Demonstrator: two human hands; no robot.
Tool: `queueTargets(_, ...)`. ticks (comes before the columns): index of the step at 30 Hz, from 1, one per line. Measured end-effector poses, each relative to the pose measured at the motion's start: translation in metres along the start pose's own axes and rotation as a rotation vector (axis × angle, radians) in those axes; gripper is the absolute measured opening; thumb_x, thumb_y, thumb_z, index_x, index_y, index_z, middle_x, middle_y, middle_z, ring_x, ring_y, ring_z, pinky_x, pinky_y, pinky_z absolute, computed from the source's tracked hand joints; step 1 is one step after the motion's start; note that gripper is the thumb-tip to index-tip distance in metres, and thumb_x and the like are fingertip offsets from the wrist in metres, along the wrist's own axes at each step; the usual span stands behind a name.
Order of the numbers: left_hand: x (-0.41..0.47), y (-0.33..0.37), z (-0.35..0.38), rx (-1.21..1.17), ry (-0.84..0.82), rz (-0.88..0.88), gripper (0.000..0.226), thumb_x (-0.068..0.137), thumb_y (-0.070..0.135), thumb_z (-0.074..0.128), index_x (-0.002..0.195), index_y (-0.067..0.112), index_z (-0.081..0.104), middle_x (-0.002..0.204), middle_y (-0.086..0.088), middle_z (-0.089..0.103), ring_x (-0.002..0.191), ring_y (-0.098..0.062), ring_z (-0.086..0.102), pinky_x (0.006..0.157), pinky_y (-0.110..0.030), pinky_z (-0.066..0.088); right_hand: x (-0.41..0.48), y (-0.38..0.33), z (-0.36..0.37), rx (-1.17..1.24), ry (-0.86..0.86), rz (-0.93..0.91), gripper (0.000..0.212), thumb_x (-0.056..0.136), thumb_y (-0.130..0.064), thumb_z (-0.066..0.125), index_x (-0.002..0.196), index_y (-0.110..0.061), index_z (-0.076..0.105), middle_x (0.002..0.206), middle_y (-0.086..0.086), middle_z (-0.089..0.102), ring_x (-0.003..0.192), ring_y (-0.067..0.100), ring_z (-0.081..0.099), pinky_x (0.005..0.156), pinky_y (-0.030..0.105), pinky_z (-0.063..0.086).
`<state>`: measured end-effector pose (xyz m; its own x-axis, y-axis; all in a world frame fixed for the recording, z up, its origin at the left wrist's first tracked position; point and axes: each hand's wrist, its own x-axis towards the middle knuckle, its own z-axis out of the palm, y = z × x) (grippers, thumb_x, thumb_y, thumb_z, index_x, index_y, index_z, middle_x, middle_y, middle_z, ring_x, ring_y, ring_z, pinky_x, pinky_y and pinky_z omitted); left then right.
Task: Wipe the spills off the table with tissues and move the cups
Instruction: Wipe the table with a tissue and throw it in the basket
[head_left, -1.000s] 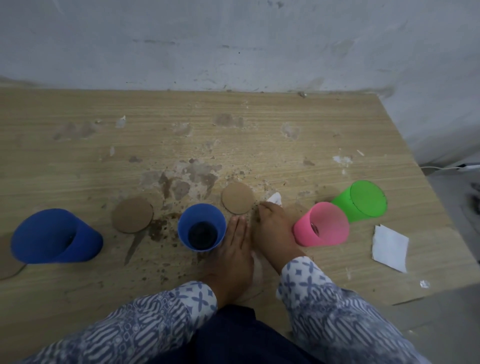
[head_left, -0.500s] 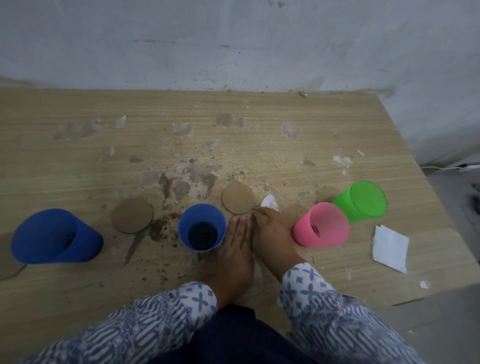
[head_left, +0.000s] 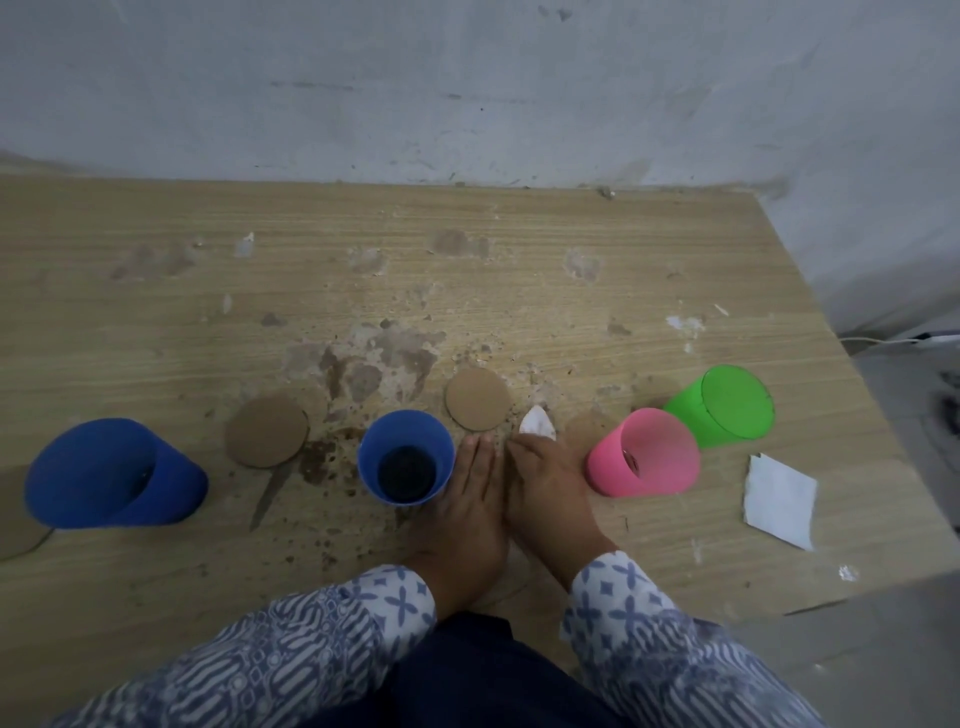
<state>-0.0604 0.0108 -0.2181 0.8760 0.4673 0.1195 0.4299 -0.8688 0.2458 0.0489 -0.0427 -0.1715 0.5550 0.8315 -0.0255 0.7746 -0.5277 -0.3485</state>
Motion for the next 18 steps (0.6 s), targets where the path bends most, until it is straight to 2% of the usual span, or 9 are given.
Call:
queueTargets(2,0.001,0.0,0.0,-0.019,-0.03,-0.008,0.054,0.099,0.023,0.015,0.14,0.0,0.039,0.144,-0.018,0.044,0.135,-0.033,0.038,0.115,-0.043,0.016,-0.009,0.004,0.003,0.018,0.017,0.019,0.026,0.077,-0.005,0.064,0.103,0.003,0.066,0.103,0.017,0.068,0.096,0.03,0.064,0.095,0.031,0.039)
queueTargets(4,0.001,0.0,0.001,-0.021,-0.053,-0.034,0.054,0.099,0.025,0.016,0.137,0.0,0.045,0.143,-0.017,0.045,0.136,-0.032,0.037,0.115,-0.045,0.02,-0.003,0.006,0.0,0.03,0.029,0.079,0.027,0.079,-0.004,0.061,0.105,0.005,0.064,0.107,0.02,0.066,0.101,0.033,0.061,0.096,0.036,0.042)
queueTargets(6,0.001,0.0,0.002,-0.037,-0.042,-0.035,0.052,0.092,0.025,0.031,0.136,0.0,0.044,0.143,-0.017,0.044,0.136,-0.031,0.033,0.115,-0.042,0.014,0.013,0.007,-0.003,0.036,0.026,0.123,0.031,0.085,-0.008,0.054,0.113,0.003,0.06,0.118,0.019,0.06,0.112,0.031,0.052,0.102,0.034,0.036)
queueTargets(9,0.001,0.0,0.0,-0.051,-0.011,-0.028,0.054,0.09,0.023,0.032,0.138,0.0,0.038,0.143,-0.016,0.045,0.135,-0.032,0.034,0.114,-0.039,0.009,0.025,0.001,-0.005,0.032,-0.007,0.073,0.036,0.089,-0.012,0.047,0.123,-0.001,0.054,0.129,0.015,0.054,0.119,0.027,0.047,0.105,0.028,0.029)
queueTargets(11,0.0,0.0,-0.002,-0.055,0.004,-0.007,0.051,0.093,0.022,0.028,0.138,-0.001,0.037,0.142,-0.017,0.046,0.134,-0.033,0.038,0.117,-0.039,0.007,0.016,-0.003,-0.003,0.041,-0.027,0.026,0.035,0.09,-0.013,0.046,0.123,-0.002,0.055,0.128,0.014,0.056,0.118,0.025,0.048,0.103,0.024,0.028)
queueTargets(13,0.001,0.0,-0.001,-0.035,-0.005,0.023,0.054,0.09,0.022,0.033,0.137,-0.003,0.041,0.141,-0.019,0.046,0.132,-0.035,0.042,0.115,-0.039,0.007,0.0,-0.005,-0.001,0.063,-0.018,0.023,0.033,0.089,-0.013,0.049,0.118,-0.003,0.059,0.122,0.013,0.06,0.113,0.025,0.053,0.1,0.021,0.027)
queueTargets(16,0.0,0.0,0.0,-0.025,-0.024,0.001,0.053,0.091,0.023,0.032,0.136,-0.001,0.044,0.142,-0.019,0.046,0.133,-0.034,0.042,0.113,-0.04,0.009,-0.009,0.0,-0.001,0.044,0.03,0.069,0.026,0.083,-0.009,0.057,0.105,0.002,0.065,0.107,0.017,0.066,0.101,0.03,0.061,0.094,0.027,0.036)
queueTargets(18,0.001,0.0,0.001,-0.026,-0.037,-0.018,0.052,0.095,0.024,0.027,0.135,-0.002,0.046,0.141,-0.019,0.046,0.133,-0.033,0.041,0.112,-0.042,0.012,0.002,0.002,-0.004,0.06,0.042,0.145,0.029,0.086,-0.009,0.054,0.112,0.003,0.06,0.117,0.019,0.061,0.111,0.03,0.054,0.1,0.029,0.035)
